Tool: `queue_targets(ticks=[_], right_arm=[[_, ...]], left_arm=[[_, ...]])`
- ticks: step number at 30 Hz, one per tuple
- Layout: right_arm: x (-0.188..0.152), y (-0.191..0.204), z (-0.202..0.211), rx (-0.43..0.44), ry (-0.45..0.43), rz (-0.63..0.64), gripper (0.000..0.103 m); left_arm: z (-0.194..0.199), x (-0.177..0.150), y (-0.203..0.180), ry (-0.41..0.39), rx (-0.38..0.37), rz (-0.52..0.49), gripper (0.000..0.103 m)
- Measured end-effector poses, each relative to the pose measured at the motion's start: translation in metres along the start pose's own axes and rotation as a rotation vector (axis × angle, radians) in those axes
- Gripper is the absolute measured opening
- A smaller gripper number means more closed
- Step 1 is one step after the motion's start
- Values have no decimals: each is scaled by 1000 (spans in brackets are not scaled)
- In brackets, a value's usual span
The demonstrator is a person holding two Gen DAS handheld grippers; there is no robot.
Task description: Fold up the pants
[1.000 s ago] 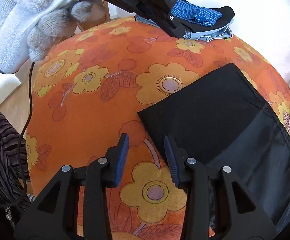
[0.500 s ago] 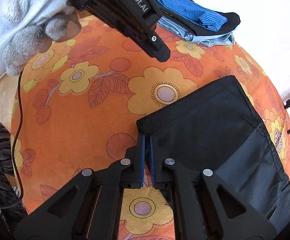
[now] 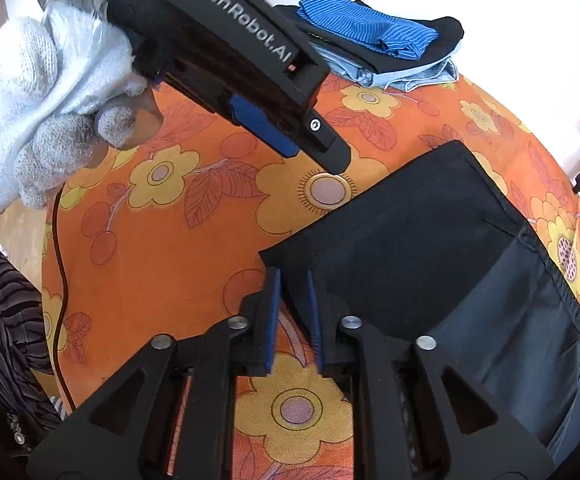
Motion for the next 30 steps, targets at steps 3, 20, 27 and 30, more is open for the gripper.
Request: queue_targets(ticks=[3,20,27,30], right_arm=[[3,9,-9,-31,14,44,36],[3,-22,3,-51,-28,-89,3],[-3,-37,17,-43,-69,-158,3],[-5,-38,23,-49,-85,-164,3]], left_arm=[[3,1,8,-9,5,11,42],[-9,-4,-1,26,-31,19,42],[-25,0,-8,68,-80,75,42],[-29,3,-14,71,-101,85,47]])
Point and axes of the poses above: each gripper's, at about its wrist camera, not at the fingertips, and z roughly against the way its jaws point, y to its left, x to its top, the point moved 6 cm from there along -z, roughly the way its jaws point, and after that the axes turned 10 degrees about z, right-handed, at the moved point
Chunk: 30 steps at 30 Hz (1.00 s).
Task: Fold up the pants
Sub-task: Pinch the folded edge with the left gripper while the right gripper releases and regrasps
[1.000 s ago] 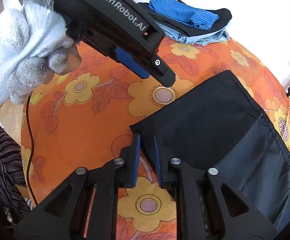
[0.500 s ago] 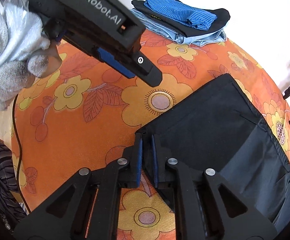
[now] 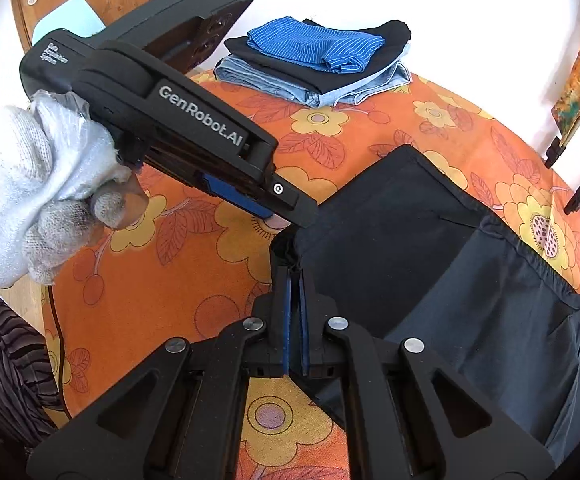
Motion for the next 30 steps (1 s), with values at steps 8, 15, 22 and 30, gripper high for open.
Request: queue_targets(ticks=[8,15,22,30], right_arm=[[-4,-10,22,17,-50,-40,3],[-6,-7,25,44,-72,-48,3],[-12,1,23,39,-77,-45,38],[-13,17,6,-9,-59,-5,45]], left_arm=[[-16,6,-18,34,-63,34,46],[-20,9,-30,6,-39,-19,14],[-17,10,-29,-2,-31,-35,7],[-14,10,-34,-1,-53,-26,7]])
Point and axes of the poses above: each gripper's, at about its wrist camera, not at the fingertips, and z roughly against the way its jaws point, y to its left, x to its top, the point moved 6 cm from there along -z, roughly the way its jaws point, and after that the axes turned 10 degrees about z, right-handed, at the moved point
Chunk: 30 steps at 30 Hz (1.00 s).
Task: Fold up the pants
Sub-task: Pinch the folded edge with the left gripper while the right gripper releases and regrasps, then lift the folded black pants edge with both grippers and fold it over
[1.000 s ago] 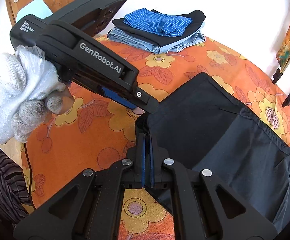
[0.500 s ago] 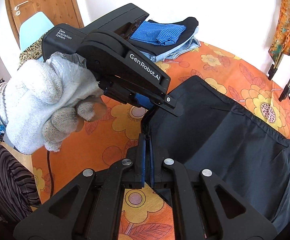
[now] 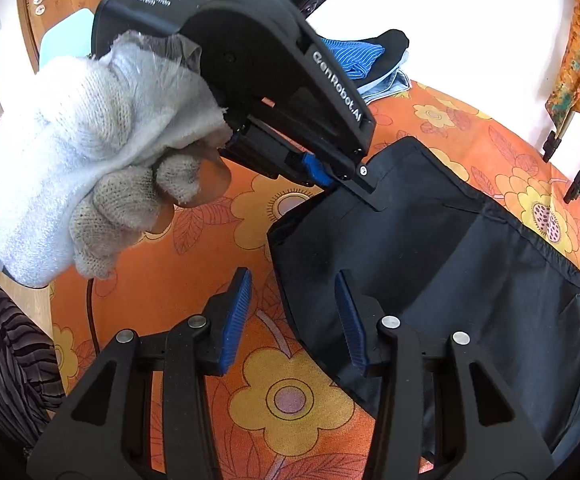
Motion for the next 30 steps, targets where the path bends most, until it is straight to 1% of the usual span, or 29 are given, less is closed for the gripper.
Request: queue_targets(ticks=[3,4,5,6,9,10,11,12,13,14,16,19,20,22,23,24,26,30], right_arm=[[1,0,-9,-78,18,27,44],[1,-1,-11,-102,25,35,29],[0,-2,-14,-119,34,38,8],[-1,-2,-16,-121,49,30,7],[-3,-6,-14,-106,37,-12,4],[-3,-7,-12,-105,29,-23,4],[-2,-9,-10,-101,22,-35,3],[-1,-10,-7,-96,16,-45,3],[-1,-10,-5,-92,12,-51,3],[-1,-10,-4,-87,8,-53,3],[2,-8,-1,-84,-1,-49,3],[3,-6,4,-73,-14,-54,3],[3,-6,6,-70,-22,-57,3],[3,-7,10,-67,-33,-62,3],[3,-8,13,-65,-39,-65,3],[4,-9,15,-61,-44,-70,3],[5,-11,19,-61,-55,-76,3],[10,-15,39,-47,-98,-105,3]], left_arm=[[1,0,-2,0,-2,-4,7],[1,0,-3,-1,0,-7,7],[1,0,-4,0,3,-13,7],[0,0,-5,2,6,-24,7],[-2,3,-5,3,8,-27,7],[-3,5,-4,1,6,-19,8],[-4,8,-4,-3,4,-14,11],[-5,11,-3,-6,10,-11,17],[-7,15,-2,-8,15,0,32],[-9,19,-1,-13,15,11,38],[-13,29,0,-24,31,27,38],[-21,42,-4,-30,42,24,38],[-23,46,-6,-38,28,24,38],[-28,52,-11,-40,29,10,33],[-30,55,-13,-45,32,7,16],[-31,56,-15,-45,36,10,5],[-27,59,-22,-68,31,7,4],[-9,60,-54,-121,40,-85,4]])
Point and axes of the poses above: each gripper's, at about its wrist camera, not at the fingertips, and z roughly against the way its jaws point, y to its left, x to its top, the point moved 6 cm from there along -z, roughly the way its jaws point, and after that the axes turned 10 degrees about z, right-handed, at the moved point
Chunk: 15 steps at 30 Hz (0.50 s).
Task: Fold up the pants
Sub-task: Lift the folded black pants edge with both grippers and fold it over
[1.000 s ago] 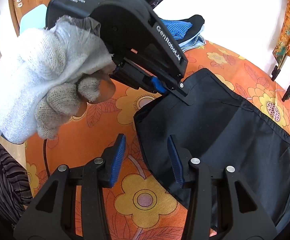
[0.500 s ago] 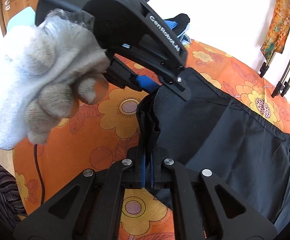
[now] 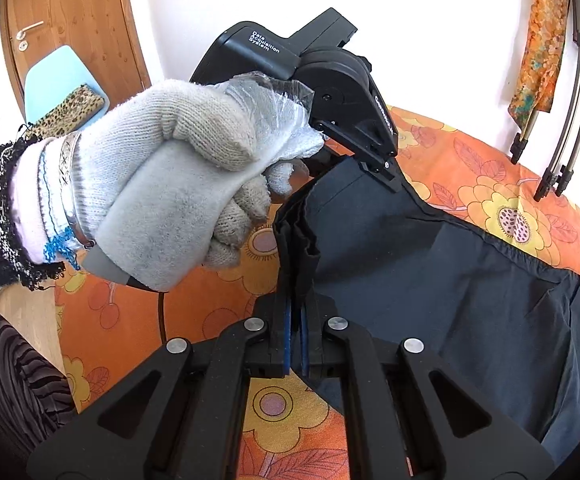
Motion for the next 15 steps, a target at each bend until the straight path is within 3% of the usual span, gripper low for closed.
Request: queue_targets(ticks=[7,15], right_arm=[[8,-29,57,27,-102,-112,3],[0,-89,141,-51,-196,-201,3]], left_arm=[[28,12,-88,-62,-53,-120,4],[-10,-5,-191,-36,-80,-238,4]])
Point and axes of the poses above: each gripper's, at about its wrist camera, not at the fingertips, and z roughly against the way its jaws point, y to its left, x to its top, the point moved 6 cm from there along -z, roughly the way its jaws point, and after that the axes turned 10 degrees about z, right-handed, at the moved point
